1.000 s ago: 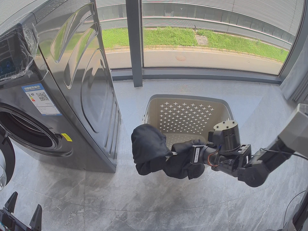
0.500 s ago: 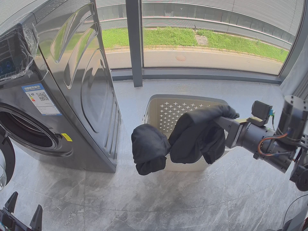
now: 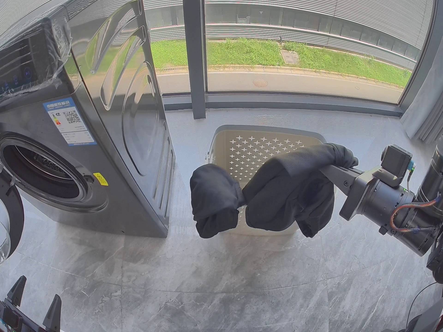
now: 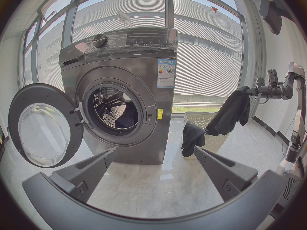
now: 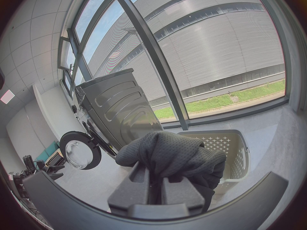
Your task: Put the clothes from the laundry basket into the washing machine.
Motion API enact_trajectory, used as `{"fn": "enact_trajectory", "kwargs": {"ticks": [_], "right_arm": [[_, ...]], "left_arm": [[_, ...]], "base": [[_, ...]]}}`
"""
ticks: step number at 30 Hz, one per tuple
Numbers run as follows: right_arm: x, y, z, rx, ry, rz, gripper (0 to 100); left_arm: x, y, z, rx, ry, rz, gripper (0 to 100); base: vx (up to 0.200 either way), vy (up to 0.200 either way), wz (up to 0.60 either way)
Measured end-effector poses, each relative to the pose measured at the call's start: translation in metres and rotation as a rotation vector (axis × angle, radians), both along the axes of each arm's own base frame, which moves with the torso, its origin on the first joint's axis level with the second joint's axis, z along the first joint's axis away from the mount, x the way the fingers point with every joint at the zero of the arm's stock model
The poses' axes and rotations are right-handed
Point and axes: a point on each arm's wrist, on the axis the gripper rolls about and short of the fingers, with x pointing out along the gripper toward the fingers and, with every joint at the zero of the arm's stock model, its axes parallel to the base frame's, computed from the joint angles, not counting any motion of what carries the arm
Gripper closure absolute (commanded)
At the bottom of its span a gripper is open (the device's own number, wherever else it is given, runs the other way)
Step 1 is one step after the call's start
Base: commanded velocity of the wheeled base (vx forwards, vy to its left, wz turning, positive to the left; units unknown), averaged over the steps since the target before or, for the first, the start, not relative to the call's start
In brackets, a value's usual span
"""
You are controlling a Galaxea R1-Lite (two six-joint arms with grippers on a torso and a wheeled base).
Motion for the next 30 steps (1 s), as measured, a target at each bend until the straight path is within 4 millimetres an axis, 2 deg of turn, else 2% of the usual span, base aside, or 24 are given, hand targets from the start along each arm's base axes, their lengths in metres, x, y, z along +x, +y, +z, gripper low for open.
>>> {"fn": "enact_trajectory", "kwargs": {"ticks": [5,19,30], "right_arm": [[-0.0011,-0.0008,-0.0008,-0.002,0.002,0.004,100],[-0.0008,-0.0018,-0.0044,-0.013,0.010,0.001,100],[-0.0006,0.0003,0.0004,0.013,-0.026,0.008,100]], "left_arm": [[0.0000,0.0000,0.0000,-0.003,0.001,0.003,0],[0.0000,0.0001,0.0000,-0.001,0.000,0.002,0],[0.0000,0.0001,0.0000,-0.003,0.000,0.001,0]], "base": [[-0.080,0.000,0.00],[0.000,0.200,0.00],[0.000,0.200,0.00]]}}
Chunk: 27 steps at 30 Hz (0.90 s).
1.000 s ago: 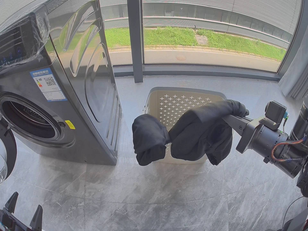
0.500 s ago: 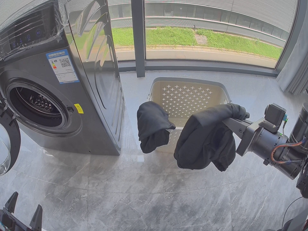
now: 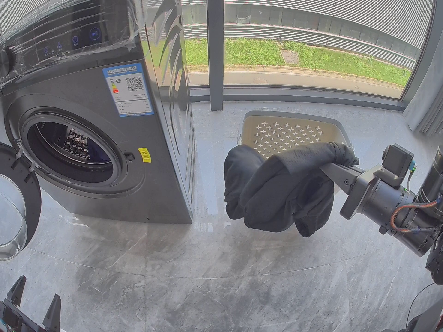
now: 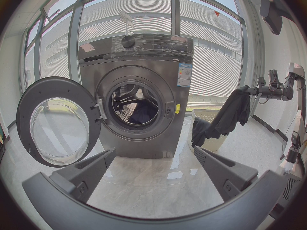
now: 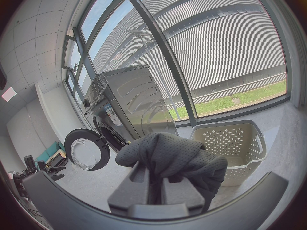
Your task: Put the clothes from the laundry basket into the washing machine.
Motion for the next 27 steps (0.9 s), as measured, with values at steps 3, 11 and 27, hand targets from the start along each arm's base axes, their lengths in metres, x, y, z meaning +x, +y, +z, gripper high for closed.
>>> {"fn": "enact_trajectory", "kwargs": {"ticks": [3,11,27], "right_arm": [[-0.0001,0.0007,-0.0005,-0.001,0.001,0.004,100],[0.0000,0.0015,-0.0012,-0.003,0.001,0.008,100],[0.0010,0.0024,-0.0048,-0.012,0.012,0.008,100]], "left_arm": [[0.0000,0.0000,0.0000,0.000,0.000,0.001,0],[0.0000,0.0000,0.0000,-0.002,0.000,0.000,0],[0.0000,0.0000,0.0000,-0.002,0.000,0.002,0]], "base": [[0.000,0.200,0.00],[0.000,0.125,0.00],[-0.163,0.000,0.00]]}}
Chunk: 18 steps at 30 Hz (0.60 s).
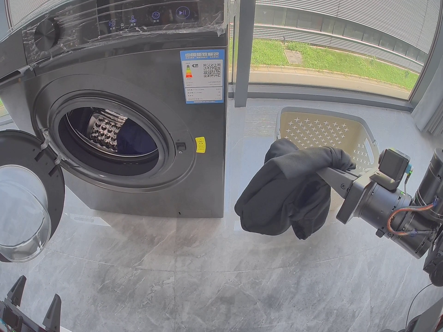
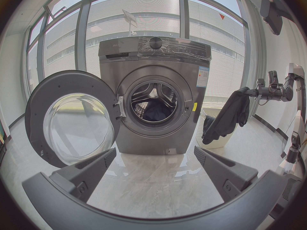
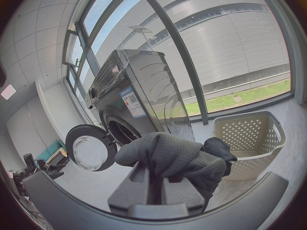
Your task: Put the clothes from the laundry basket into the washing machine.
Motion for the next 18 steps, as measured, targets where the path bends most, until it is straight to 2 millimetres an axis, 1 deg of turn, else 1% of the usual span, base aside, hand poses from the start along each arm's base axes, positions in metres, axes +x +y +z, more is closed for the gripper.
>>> {"fn": "enact_trajectory", "kwargs": {"ticks": [1,10,18], "right_arm": [[0.0000,0.0000,0.0000,0.000,0.000,0.001,100],[0.0002,0.0002,-0.0009,-0.001,0.004,0.002,100],[0.0003,0.0000,-0.0014,-0.002,0.005,0.000,100]], "left_arm": [[0.0000,0.0000,0.0000,0.000,0.000,-0.001,0],[0.0000,0.0000,0.0000,0.000,0.000,0.001,0],[0.0000,0.0000,0.0000,0.001,0.000,-0.001,0]], "base": [[-0.200,0.000,0.00],[0.000,0.000,0.00],[0.000,0.200,0.00]]}}
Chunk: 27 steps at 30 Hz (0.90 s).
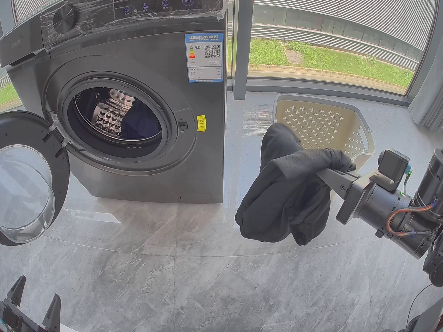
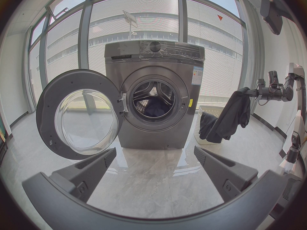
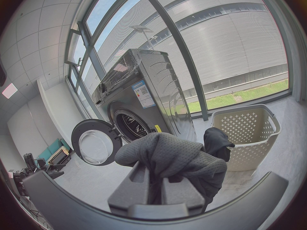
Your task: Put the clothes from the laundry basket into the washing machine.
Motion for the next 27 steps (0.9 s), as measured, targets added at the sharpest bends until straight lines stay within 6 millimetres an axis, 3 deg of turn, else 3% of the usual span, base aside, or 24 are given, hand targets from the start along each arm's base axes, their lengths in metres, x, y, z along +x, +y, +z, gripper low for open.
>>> {"fn": "enact_trajectory", "kwargs": {"ticks": [27], "right_arm": [[0.0008,0.0008,-0.0007,-0.002,0.002,0.000,100]], "left_arm": [[0.0000,0.0000,0.0000,-0.001,0.000,0.001,0]], "base": [[0.000,0.200,0.00]]}}
